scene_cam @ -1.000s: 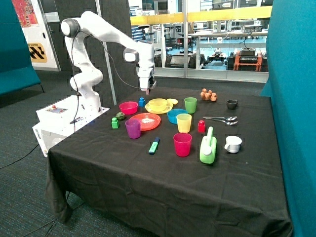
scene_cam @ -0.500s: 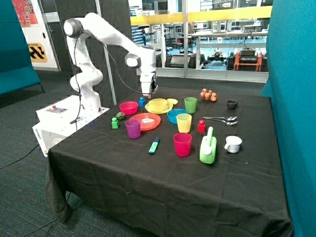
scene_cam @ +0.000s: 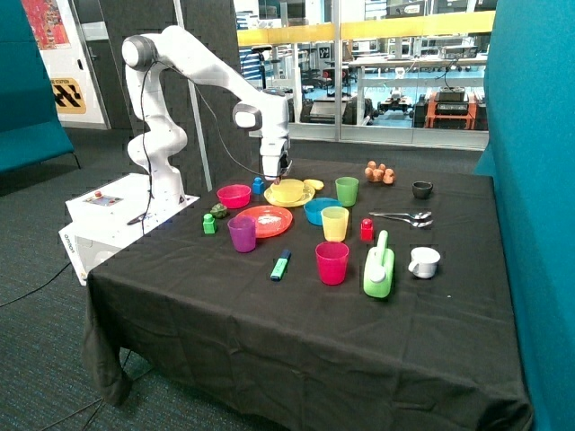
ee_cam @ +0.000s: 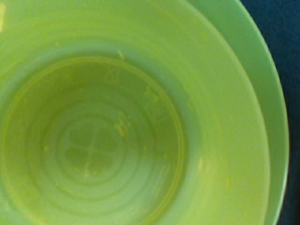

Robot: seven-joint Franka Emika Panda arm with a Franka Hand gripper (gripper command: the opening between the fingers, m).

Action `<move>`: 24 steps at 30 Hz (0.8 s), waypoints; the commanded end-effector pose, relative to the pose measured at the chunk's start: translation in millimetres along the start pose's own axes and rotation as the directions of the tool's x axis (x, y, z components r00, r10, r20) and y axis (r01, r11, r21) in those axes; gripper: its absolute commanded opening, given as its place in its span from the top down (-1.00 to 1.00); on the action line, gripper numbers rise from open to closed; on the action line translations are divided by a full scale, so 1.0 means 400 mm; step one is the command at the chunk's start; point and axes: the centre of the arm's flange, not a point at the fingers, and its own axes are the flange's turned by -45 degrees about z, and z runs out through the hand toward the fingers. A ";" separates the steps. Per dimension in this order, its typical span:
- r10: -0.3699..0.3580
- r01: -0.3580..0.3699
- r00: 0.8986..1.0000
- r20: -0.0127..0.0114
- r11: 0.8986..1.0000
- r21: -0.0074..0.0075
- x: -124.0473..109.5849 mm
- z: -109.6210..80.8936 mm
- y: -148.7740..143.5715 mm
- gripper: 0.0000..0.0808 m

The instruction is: Stack the bowls

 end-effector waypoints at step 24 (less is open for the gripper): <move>-0.017 0.017 1.000 0.001 1.000 -0.001 0.033 0.067 -0.026 0.16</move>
